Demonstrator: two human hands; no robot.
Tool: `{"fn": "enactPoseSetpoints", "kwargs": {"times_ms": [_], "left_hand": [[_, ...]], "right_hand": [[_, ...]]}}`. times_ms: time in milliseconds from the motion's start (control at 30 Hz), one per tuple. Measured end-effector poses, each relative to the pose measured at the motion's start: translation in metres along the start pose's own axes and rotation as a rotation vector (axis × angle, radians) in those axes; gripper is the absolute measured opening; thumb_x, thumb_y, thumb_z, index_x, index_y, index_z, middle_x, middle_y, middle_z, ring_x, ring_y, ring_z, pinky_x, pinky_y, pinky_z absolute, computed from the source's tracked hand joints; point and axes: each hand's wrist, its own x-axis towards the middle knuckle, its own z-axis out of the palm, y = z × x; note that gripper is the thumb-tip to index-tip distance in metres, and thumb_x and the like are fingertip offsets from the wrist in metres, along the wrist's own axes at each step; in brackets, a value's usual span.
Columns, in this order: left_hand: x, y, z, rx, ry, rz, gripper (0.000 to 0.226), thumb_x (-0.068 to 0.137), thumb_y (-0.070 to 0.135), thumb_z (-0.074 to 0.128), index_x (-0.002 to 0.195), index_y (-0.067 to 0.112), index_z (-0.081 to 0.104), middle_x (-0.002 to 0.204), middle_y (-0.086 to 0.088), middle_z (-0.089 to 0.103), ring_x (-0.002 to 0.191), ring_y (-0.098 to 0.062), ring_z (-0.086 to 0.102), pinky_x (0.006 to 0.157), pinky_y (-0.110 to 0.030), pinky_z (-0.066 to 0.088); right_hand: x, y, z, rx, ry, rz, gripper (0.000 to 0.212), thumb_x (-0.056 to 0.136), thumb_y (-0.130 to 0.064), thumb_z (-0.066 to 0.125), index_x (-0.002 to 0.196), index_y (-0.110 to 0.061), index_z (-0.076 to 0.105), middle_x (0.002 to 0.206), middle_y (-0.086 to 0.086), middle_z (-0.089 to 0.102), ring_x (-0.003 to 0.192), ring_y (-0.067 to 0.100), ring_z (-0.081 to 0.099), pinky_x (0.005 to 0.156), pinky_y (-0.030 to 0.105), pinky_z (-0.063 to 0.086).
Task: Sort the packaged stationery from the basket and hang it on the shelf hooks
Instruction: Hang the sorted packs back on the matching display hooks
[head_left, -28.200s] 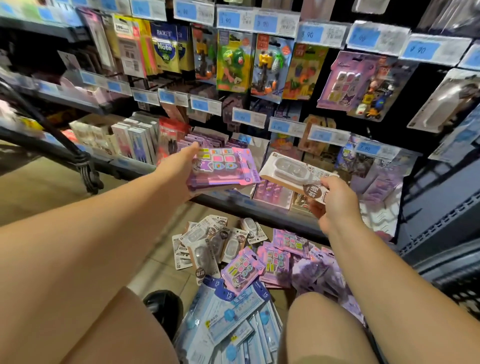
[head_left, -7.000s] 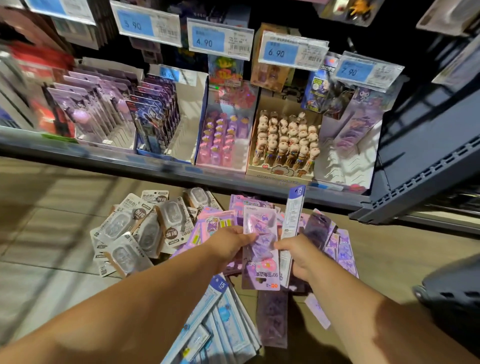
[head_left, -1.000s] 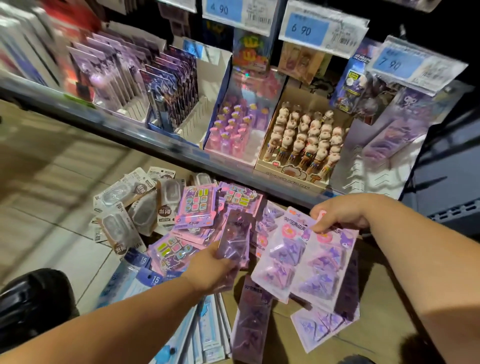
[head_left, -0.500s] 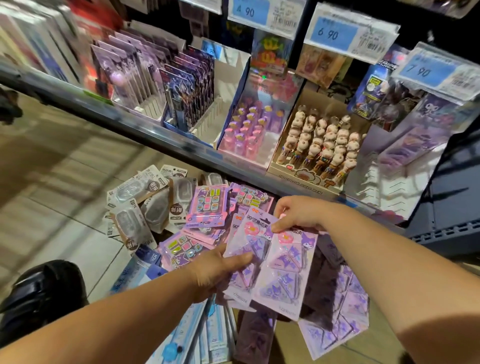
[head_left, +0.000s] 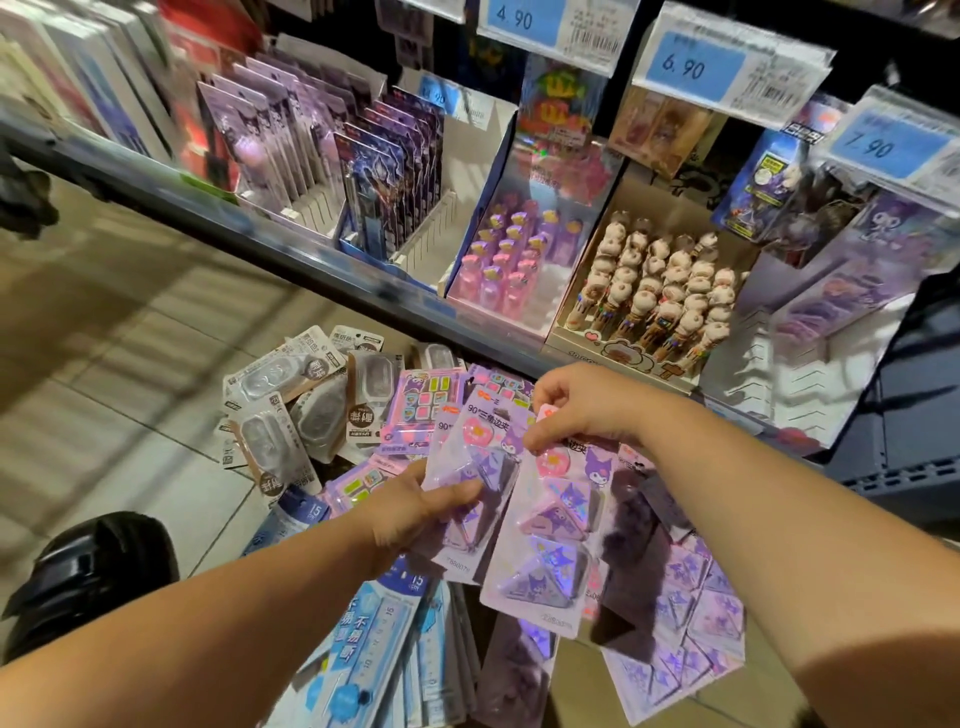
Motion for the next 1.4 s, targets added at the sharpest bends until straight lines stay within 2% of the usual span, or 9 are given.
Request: {"fn": "enactPoseSetpoints", "kwargs": {"times_ms": [100,167,233,567,700,833,1000,1200,1400], "left_hand": [[-0.005,0.002,0.004,0.071,-0.129,0.029,0.037,0.086,0.038,0.071,0.11,0.012,0.059,0.079,-0.003,0.065,0.039,-0.004,0.049,0.041,-0.012,0.036],[-0.003,-0.002,0.006,0.15,-0.204,0.028,0.07,0.066,0.058,0.081,0.121,0.02,0.058,0.098,-0.001,0.074,0.075,-0.017,0.07,0.066,-0.022,0.051],[-0.004,-0.005,0.009,0.155,-0.264,0.032,0.066,0.074,0.042,0.08,0.13,0.018,0.053,0.107,0.003,0.075,0.1,-0.013,0.069,0.079,-0.021,0.052],[-0.001,-0.019,-0.017,0.099,-0.246,0.031,0.055,0.06,0.006,0.077,0.113,0.005,0.064,0.106,-0.018,0.073,0.093,-0.027,0.07,0.085,-0.032,0.055],[0.0,-0.02,-0.036,0.103,-0.183,0.015,0.072,0.05,0.016,0.085,0.117,0.002,0.062,0.108,-0.021,0.071,0.101,-0.037,0.068,0.09,-0.042,0.054],[0.0,-0.021,-0.047,0.123,-0.156,0.012,0.085,0.04,0.023,0.094,0.117,0.007,0.061,0.106,-0.019,0.072,0.101,-0.039,0.067,0.093,-0.049,0.052],[0.006,-0.02,-0.048,0.093,-0.157,0.004,0.099,0.03,0.028,0.098,0.118,0.004,0.059,0.103,-0.02,0.073,0.093,-0.033,0.071,0.078,-0.036,0.058],[0.014,-0.017,-0.048,0.064,-0.135,0.017,0.101,0.023,0.036,0.099,0.113,0.008,0.062,0.101,-0.019,0.073,0.088,-0.033,0.072,0.075,-0.036,0.059],[0.017,-0.01,-0.055,0.076,-0.143,-0.009,0.102,0.026,0.036,0.099,0.116,0.011,0.059,0.103,-0.018,0.073,0.09,-0.033,0.071,0.087,-0.045,0.055]], "right_hand": [[0.006,-0.004,0.01,-0.029,0.095,-0.011,0.04,0.061,-0.026,0.09,0.064,-0.018,0.051,0.046,-0.013,0.047,0.04,0.005,0.035,0.04,0.02,0.027],[0.011,-0.005,0.02,-0.044,0.151,-0.015,0.048,0.06,-0.028,0.091,0.063,-0.017,0.044,0.043,-0.014,0.038,0.042,0.004,0.031,0.044,0.022,0.025],[0.016,-0.004,0.03,-0.036,0.199,0.003,0.052,0.057,-0.032,0.092,0.063,-0.018,0.042,0.049,-0.011,0.04,0.047,0.007,0.033,0.047,0.025,0.026],[0.029,-0.004,0.074,0.229,0.392,0.04,0.037,0.074,-0.046,0.078,0.079,-0.019,0.053,0.071,-0.005,0.05,0.063,0.01,0.046,0.054,0.025,0.034],[0.046,0.042,0.066,0.36,0.66,0.309,0.038,0.095,-0.041,0.053,0.066,-0.019,0.042,0.063,0.001,0.045,0.057,0.019,0.042,0.053,0.027,0.028],[0.049,0.101,0.07,0.151,0.55,0.622,0.021,0.092,-0.028,0.058,0.081,-0.011,0.052,0.067,0.007,0.05,0.06,0.021,0.045,0.051,0.023,0.029],[0.056,0.107,0.068,0.175,0.495,0.769,0.066,0.09,-0.042,0.062,0.138,-0.006,0.035,0.131,0.019,0.05,0.11,0.032,0.055,0.069,0.024,0.042],[0.08,0.101,0.073,0.257,0.638,0.848,0.082,0.078,-0.042,0.076,0.138,-0.006,0.033,0.141,0.018,0.034,0.129,0.036,0.038,0.098,0.042,0.041],[0.089,0.098,0.071,0.226,0.66,0.934,0.091,0.073,-0.038,0.082,0.138,-0.004,0.028,0.14,0.021,0.033,0.126,0.038,0.042,0.091,0.04,0.045]]}}
